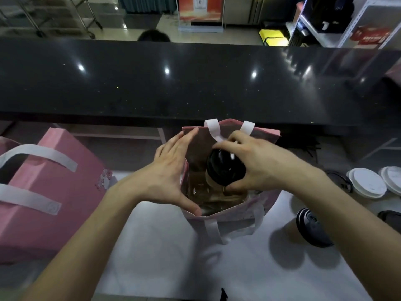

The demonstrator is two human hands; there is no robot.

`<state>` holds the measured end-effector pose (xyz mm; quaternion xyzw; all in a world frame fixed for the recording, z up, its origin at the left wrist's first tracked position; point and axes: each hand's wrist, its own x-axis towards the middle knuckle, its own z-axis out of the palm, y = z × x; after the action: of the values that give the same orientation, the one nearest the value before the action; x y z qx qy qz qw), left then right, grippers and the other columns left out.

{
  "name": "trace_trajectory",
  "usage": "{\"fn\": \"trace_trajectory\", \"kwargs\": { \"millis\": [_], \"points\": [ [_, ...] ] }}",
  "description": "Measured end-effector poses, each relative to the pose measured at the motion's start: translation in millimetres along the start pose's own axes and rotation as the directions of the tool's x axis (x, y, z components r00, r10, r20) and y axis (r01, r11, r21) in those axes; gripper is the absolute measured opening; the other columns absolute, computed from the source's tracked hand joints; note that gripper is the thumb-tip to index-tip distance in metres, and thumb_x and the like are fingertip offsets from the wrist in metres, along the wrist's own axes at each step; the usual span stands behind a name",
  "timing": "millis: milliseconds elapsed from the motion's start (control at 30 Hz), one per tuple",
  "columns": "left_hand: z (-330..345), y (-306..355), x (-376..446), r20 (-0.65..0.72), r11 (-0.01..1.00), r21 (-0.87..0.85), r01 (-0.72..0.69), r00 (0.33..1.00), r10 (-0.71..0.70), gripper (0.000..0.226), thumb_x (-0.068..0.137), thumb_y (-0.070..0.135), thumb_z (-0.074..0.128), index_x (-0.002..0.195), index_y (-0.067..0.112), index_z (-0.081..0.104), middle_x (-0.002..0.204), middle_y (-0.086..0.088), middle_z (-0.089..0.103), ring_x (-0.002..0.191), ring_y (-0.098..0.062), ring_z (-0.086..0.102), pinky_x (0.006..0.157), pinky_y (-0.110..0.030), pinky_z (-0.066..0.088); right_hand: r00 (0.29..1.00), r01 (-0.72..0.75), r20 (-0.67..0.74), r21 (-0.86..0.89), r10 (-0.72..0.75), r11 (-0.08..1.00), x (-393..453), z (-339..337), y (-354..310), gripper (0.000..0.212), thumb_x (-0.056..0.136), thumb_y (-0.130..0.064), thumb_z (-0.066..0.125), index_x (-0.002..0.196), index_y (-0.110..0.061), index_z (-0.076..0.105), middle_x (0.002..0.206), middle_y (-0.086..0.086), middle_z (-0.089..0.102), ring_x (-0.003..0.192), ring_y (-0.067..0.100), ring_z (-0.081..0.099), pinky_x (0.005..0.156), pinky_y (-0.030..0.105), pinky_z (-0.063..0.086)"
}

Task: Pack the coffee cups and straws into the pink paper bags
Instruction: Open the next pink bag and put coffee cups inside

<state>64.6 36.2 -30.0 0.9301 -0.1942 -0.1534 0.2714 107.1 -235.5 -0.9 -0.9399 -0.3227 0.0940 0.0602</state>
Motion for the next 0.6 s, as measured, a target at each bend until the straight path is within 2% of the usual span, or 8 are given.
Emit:
{"fn": "trace_trajectory", "kwargs": {
  "millis": [67,133,267,333,500,600],
  "points": [
    [1,-1,0,-0.008,1.000,0.001,-0.001,1.000,0.001,0.171,0.047,0.078,0.097,0.161,0.056,-0.027,0.170,0.035,-0.021,0.161,-0.002,-0.018,0.134,-0.052,0.007,0.997,0.047,0.057,-0.050,-0.044,0.998,14,9,-5,0.097,0.078,-0.052,0.086,0.159,-0.035,0.037,0.143,-0.004,0.049,0.118,0.023,0.061,0.089,0.038,0.060],
    [2,-2,-1,-0.019,1.000,-0.003,-0.005,1.000,0.005,0.171,0.046,0.079,0.097,0.161,0.058,-0.028,0.169,0.036,-0.021,0.162,-0.003,-0.015,0.133,-0.050,0.009,0.994,0.059,0.093,-0.086,-0.051,0.995,29,18,-7,0.095,0.080,-0.048,0.086,0.160,-0.031,0.038,0.143,0.000,0.052,0.119,0.026,0.063,0.088,0.042,0.062],
    [3,-2,-2,-0.024,1.000,-0.008,0.005,1.000,-0.005,0.171,0.045,0.078,0.098,0.161,0.058,-0.027,0.171,0.034,-0.020,0.164,-0.007,-0.017,0.134,-0.052,0.013,0.988,0.082,0.139,-0.112,-0.066,0.990,55,37,-11,0.096,0.077,-0.060,0.082,0.158,-0.028,0.042,0.131,0.003,0.056,0.108,0.026,0.065,0.073,0.034,0.057],
    [3,-3,-2,-0.020,1.000,-0.008,0.015,1.000,-0.015,0.172,0.045,0.079,0.097,0.161,0.057,-0.027,0.172,0.031,-0.020,0.165,-0.009,-0.018,0.134,-0.054,0.014,0.982,0.098,0.173,-0.117,-0.077,0.988,66,45,-13,0.098,0.075,-0.064,0.080,0.158,-0.029,0.043,0.130,0.004,0.056,0.103,0.027,0.065,0.069,0.035,0.054],
    [3,-1,-4,-0.027,1.000,-0.011,0.023,0.999,-0.023,0.171,0.045,0.078,0.098,0.162,0.056,-0.026,0.174,0.029,-0.021,0.166,-0.014,-0.018,0.134,-0.057,0.016,0.954,0.145,0.285,-0.153,-0.097,0.978,81,61,-16,0.095,0.070,-0.057,0.091,0.151,-0.032,0.046,0.132,0.004,0.055,0.093,0.022,0.054,0.070,0.038,0.052],
    [2,-1,-4,-0.025,1.000,-0.003,0.029,0.999,-0.029,0.171,0.047,0.075,0.099,0.162,0.055,-0.025,0.173,0.030,-0.021,0.166,-0.013,-0.018,0.135,-0.057,0.015,0.956,0.139,0.280,-0.159,-0.091,0.977,81,66,-17,0.095,0.068,-0.060,0.092,0.147,-0.031,0.048,0.128,0.003,0.058,0.095,0.024,0.059,0.073,0.041,0.057]
  ]
}}
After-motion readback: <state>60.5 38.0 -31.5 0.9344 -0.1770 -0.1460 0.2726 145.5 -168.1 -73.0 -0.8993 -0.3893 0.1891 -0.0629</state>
